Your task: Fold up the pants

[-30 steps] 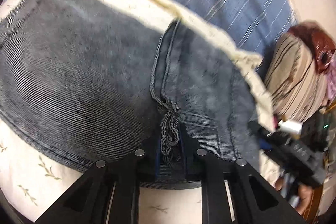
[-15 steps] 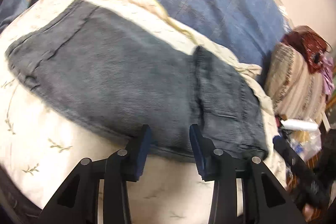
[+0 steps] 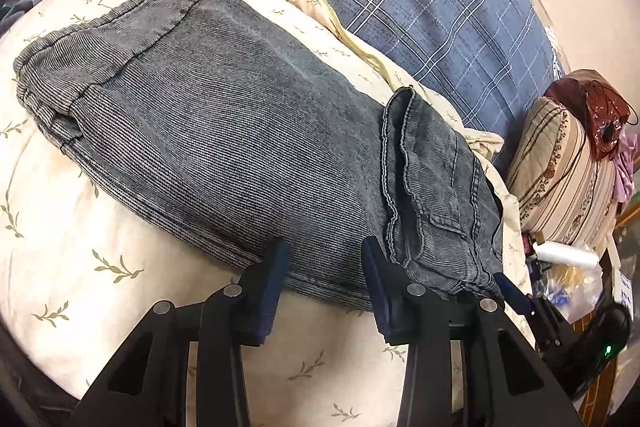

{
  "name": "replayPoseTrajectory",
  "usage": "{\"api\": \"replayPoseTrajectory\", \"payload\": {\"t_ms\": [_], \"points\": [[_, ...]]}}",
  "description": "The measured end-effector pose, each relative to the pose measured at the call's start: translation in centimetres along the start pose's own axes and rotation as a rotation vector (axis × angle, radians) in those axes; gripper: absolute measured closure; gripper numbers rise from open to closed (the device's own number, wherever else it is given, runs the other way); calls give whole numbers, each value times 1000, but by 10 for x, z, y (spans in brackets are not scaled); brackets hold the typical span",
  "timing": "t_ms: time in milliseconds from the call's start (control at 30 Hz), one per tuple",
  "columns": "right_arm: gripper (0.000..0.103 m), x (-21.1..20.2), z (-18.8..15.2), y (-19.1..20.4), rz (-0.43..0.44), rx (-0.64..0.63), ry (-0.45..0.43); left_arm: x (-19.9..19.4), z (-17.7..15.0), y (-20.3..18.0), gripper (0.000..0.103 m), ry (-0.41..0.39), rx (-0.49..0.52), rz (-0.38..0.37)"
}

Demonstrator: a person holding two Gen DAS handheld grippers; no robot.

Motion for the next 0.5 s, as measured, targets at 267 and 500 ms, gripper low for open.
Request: {"api": "replayPoseTrajectory", "payload": {"t_ms": [267,500], "points": [[91,-12,-5,-46,172,209,15,-2,0,-1,65,-3,11,12],[78,-10,-15,-64,355,312,-5,1,1,-5,65,-4,31,34]]}}
Point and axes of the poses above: each gripper's, at about its wrist camera, not at the fingertips, and x roughly the way its jaws point, y to its left, z to its top, the point moved 1 cm from there along x, roughly the way its jaws point, and after that the axes turned 11 degrees about y, right-handed, at the moved point
